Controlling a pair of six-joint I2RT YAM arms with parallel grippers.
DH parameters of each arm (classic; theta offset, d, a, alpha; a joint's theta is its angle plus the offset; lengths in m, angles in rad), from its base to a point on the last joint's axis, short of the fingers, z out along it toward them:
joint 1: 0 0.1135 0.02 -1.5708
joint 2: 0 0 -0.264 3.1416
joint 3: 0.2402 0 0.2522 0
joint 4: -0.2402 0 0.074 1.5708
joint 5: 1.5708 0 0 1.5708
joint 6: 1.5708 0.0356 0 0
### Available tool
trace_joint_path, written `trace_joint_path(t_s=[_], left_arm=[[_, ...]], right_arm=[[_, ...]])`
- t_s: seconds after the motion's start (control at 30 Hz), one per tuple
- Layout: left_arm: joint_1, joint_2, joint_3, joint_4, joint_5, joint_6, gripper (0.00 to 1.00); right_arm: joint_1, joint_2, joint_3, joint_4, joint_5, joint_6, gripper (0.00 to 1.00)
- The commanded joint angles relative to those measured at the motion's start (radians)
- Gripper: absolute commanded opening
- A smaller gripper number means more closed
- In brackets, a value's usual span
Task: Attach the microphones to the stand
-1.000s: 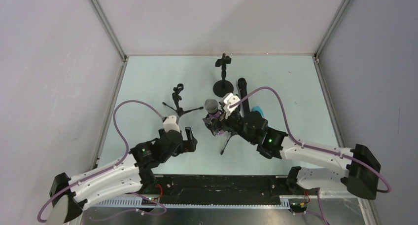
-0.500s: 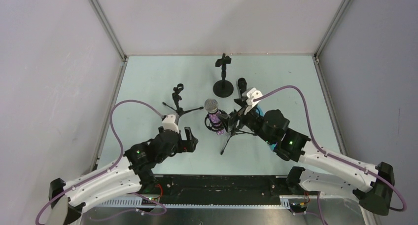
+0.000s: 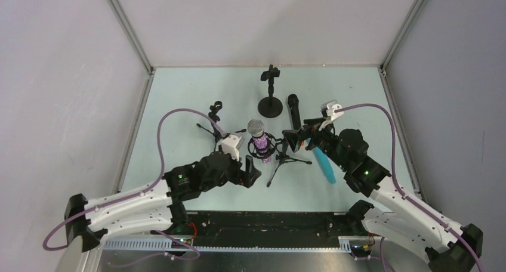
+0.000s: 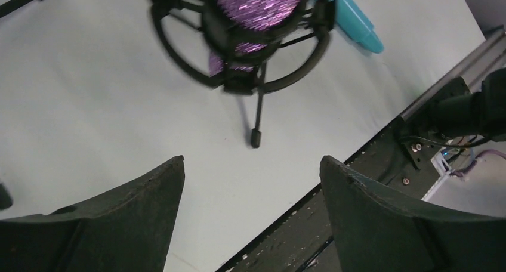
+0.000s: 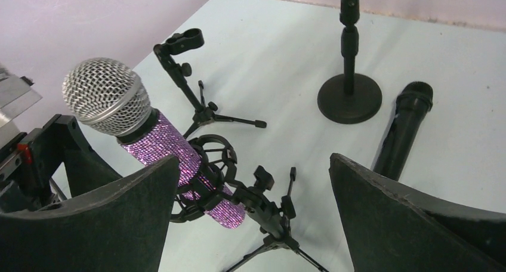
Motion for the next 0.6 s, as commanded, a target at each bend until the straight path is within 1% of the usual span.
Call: trace_joint_path(t_s=[0.0,0.17,0.27,0.43,0.53,0.57], left_arm=[[-0.035,0.086,0.08,0.119,0.076,0.087,0.83],[-0.045,0.161,0.081,0.206,0.087,0.078,0.74],[-0.044,0.156,0.048,0.287,0.028,0.033,0.68],[-0.044,0.143,0.023,0.331,-0.079,0.005,0.59],[-0.04,0.144,0.015,0.34,-0.141,0.002,0.55],[-0.034,0.144,0.013,0.341,-0.151,-0.001,0.52]], right_arm=[[-0.053,-0.027,-0.012,-0.003,-0.065,0.068,0.99],[-0.092,-0.017,-0.021,-0.007,-0.112,0.088,0.99],[-0.107,-0.003,-0.021,-0.008,-0.128,0.097,0.99],[-0.117,0.015,-0.021,-0.001,-0.147,0.11,0.99],[-0.124,0.026,-0.021,0.01,-0.163,0.113,0.99],[-0.128,0.026,-0.021,0.016,-0.167,0.114,0.99]])
